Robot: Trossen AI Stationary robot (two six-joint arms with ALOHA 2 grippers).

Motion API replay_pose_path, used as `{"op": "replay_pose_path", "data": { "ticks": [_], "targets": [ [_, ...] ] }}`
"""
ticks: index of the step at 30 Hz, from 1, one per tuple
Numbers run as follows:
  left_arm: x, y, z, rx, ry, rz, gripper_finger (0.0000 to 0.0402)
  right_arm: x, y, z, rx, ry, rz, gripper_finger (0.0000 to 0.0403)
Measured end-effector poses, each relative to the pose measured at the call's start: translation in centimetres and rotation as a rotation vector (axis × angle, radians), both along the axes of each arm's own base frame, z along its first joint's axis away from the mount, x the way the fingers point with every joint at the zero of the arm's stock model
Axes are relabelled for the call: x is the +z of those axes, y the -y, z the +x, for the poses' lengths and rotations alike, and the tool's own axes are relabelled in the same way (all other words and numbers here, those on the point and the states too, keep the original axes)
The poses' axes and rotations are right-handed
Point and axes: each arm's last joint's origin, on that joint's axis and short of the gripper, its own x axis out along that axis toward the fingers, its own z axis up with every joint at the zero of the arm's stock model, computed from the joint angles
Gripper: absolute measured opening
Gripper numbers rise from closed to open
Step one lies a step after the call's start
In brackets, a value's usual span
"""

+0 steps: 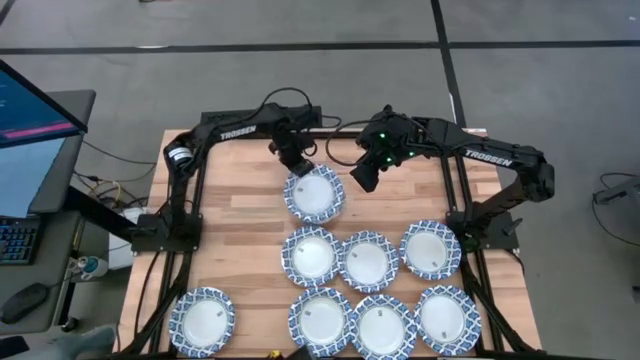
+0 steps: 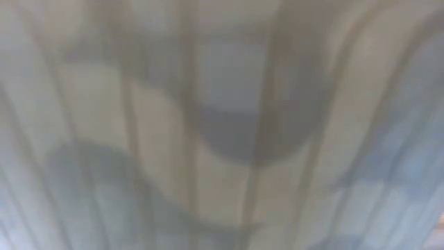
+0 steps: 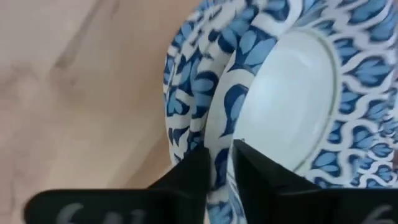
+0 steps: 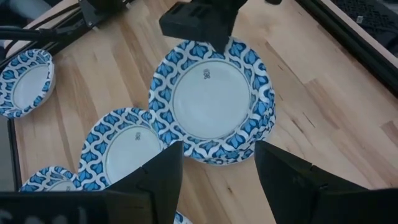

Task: Nest bowls inside each other
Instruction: Stack the white bowl on the stacked white bowls

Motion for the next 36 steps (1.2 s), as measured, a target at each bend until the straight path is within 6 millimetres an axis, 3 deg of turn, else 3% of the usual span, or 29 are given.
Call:
{"op": "replay_pose_path", "data": {
  "ticks": [9,16,20,23,26,30,36],
  "targets": [
    [0.8,0.5,-0.2,-0.032,0.013,-0.05,0.0147,0.0,0.0,0.0,0.001,0.007,-0.004,0.0221],
    [7.3,0.7,-0.9,-0.018,0.176,0.165,0.0158,0.0,0.0,0.0,0.013,0.006,-0.014,0.0221],
    [8.8,0.3,-1.8,0.013,0.19,0.24,0.0158,0.0,0.0,0.0,0.013,0.006,-0.014,0.0221],
    [9.1,1.0,-3.2,-0.055,0.1,0.247,0.0157,0.0,0.0,0.0,0.013,0.005,-0.013,0.0221],
    [11.0,3.3,-5.4,-0.166,0.033,0.249,0.0153,0.0,0.0,0.0,0.013,-0.005,-0.01,0.0221],
    [13.3,8.2,-9.2,-0.299,0.022,0.204,0.0151,-0.1,0.0,-0.1,0.013,-0.01,-0.009,0.0221],
    [12.4,15.5,-16.3,-0.345,0.06,0.171,0.0151,0.0,0.1,-0.1,0.001,-0.012,-0.022,0.0221]
  ]
}}
